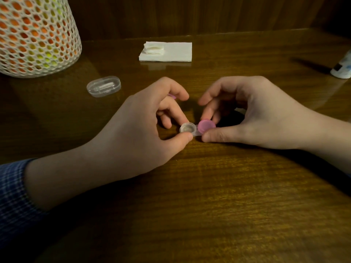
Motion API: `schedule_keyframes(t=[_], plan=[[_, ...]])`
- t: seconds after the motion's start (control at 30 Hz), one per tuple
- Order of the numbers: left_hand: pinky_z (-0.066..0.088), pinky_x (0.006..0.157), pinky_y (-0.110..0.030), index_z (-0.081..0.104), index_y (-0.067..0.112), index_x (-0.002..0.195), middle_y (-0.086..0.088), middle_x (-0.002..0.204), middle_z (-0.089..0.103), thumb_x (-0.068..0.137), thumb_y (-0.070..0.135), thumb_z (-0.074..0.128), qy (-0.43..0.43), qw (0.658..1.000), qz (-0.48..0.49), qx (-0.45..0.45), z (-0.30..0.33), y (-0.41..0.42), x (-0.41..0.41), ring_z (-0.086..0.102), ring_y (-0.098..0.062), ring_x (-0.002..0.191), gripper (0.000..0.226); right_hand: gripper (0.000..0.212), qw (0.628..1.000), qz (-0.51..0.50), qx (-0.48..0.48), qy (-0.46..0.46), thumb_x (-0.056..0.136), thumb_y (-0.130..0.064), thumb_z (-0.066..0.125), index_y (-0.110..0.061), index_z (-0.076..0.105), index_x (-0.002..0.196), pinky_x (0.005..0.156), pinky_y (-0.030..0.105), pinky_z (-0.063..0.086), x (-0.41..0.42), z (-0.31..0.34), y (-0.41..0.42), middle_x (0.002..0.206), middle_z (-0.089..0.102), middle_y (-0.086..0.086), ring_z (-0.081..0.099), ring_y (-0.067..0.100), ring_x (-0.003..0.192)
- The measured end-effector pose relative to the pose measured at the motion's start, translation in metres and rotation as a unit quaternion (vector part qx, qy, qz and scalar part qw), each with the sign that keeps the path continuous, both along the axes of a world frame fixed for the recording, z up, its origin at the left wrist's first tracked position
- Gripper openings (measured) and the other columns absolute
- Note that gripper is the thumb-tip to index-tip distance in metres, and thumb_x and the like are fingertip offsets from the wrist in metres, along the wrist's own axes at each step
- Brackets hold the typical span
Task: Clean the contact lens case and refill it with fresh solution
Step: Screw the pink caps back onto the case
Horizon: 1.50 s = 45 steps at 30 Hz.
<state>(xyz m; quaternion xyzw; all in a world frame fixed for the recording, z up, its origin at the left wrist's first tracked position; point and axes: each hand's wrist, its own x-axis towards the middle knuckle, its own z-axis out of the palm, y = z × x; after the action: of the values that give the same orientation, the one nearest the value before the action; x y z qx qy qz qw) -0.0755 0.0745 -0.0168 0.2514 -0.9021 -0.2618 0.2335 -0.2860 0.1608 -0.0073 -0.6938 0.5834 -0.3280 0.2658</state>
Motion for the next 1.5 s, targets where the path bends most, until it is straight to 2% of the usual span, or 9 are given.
schedule_keyframes(t=[0.13,0.27,0.4,0.67,0.77,0.87,1.03,1.3,1.5], plan=[[0.045,0.068,-0.005,0.056,0.026,0.126,0.019,0.089,0.074,0.074,0.036,0.083,-0.003,1.000,0.004,0.002,-0.0005,-0.0004,0.0004,0.067,-0.002,0.085,0.058,0.059,1.000,0.006,0.000,0.003,0.064,-0.040,0.089,-0.027,0.066,0.117,0.084,0.031,0.062,-0.0008,0.0004,0.0005,0.101,0.076,-0.010,0.074,0.009,0.088],[0.046,0.068,-0.007,0.056,0.028,0.125,0.019,0.089,0.074,0.074,0.037,0.083,0.001,1.000,0.008,0.007,-0.0004,-0.0005,0.0005,0.067,-0.002,0.084,0.059,0.057,1.000,0.023,0.017,-0.004,0.071,-0.026,0.086,-0.025,0.063,0.123,0.088,0.031,0.062,-0.0034,0.0019,0.0009,0.109,0.077,-0.010,0.075,0.011,0.092],[0.046,0.067,-0.009,0.057,0.029,0.125,0.019,0.090,0.074,0.074,0.037,0.083,-0.002,1.000,0.011,0.006,-0.0001,-0.0003,0.0004,0.067,-0.004,0.084,0.058,0.056,0.999,0.027,0.021,0.000,0.076,-0.019,0.084,-0.023,0.062,0.127,0.087,0.024,0.060,-0.0028,0.0020,0.0003,0.107,0.078,-0.015,0.075,0.008,0.091],[0.045,0.068,-0.008,0.056,0.029,0.125,0.020,0.089,0.074,0.073,0.040,0.081,-0.004,1.000,0.008,0.008,0.0011,0.0000,0.0006,0.068,-0.005,0.086,0.058,0.057,1.000,0.014,0.001,0.003,0.071,-0.031,0.086,-0.026,0.064,0.123,0.090,0.024,0.058,-0.0001,0.0012,0.0005,0.100,0.079,-0.015,0.075,0.003,0.086],[0.045,0.068,-0.007,0.057,0.028,0.125,0.018,0.089,0.074,0.073,0.039,0.081,-0.003,1.000,0.005,0.008,0.0009,0.0000,0.0006,0.068,-0.004,0.085,0.058,0.057,1.000,0.002,-0.010,0.016,0.068,-0.035,0.087,-0.027,0.065,0.120,0.086,0.024,0.060,0.0013,0.0001,0.0009,0.099,0.078,-0.015,0.075,0.003,0.085],[0.045,0.069,-0.007,0.057,0.025,0.126,0.018,0.089,0.074,0.074,0.038,0.081,-0.003,1.000,0.000,0.005,0.0010,-0.0003,0.0008,0.067,-0.004,0.084,0.059,0.053,0.999,-0.009,-0.022,0.045,0.067,-0.046,0.085,-0.030,0.068,0.114,0.079,0.026,0.061,0.0021,-0.0011,0.0013,0.093,0.076,-0.015,0.073,0.003,0.085],[0.045,0.068,-0.006,0.057,0.027,0.125,0.018,0.089,0.074,0.075,0.035,0.083,-0.007,1.000,0.005,0.004,0.0009,0.0000,0.0007,0.067,-0.003,0.084,0.057,0.056,0.994,-0.015,-0.036,0.103,0.066,-0.061,0.077,-0.037,0.065,0.115,0.079,0.026,0.058,0.0026,0.0002,0.0022,0.094,0.072,-0.020,0.069,-0.002,0.091],[0.046,0.071,-0.008,0.057,0.027,0.125,0.018,0.089,0.074,0.073,0.035,0.082,-0.010,1.000,0.003,0.009,0.0016,-0.0001,0.0007,0.066,-0.002,0.084,0.058,0.058,0.999,0.027,0.017,0.001,0.078,-0.024,0.083,-0.024,0.062,0.133,0.083,0.039,0.063,-0.0037,0.0028,0.0010,0.108,0.079,-0.015,0.075,0.014,0.081],[0.046,0.069,-0.009,0.057,0.025,0.126,0.018,0.089,0.074,0.074,0.037,0.081,-0.007,1.000,0.000,0.006,0.0012,-0.0005,0.0013,0.066,-0.003,0.084,0.058,0.061,1.000,0.014,0.006,0.011,0.074,-0.029,0.085,-0.027,0.063,0.132,0.082,0.034,0.063,0.0013,0.0016,0.0022,0.102,0.079,-0.019,0.076,0.009,0.079]])
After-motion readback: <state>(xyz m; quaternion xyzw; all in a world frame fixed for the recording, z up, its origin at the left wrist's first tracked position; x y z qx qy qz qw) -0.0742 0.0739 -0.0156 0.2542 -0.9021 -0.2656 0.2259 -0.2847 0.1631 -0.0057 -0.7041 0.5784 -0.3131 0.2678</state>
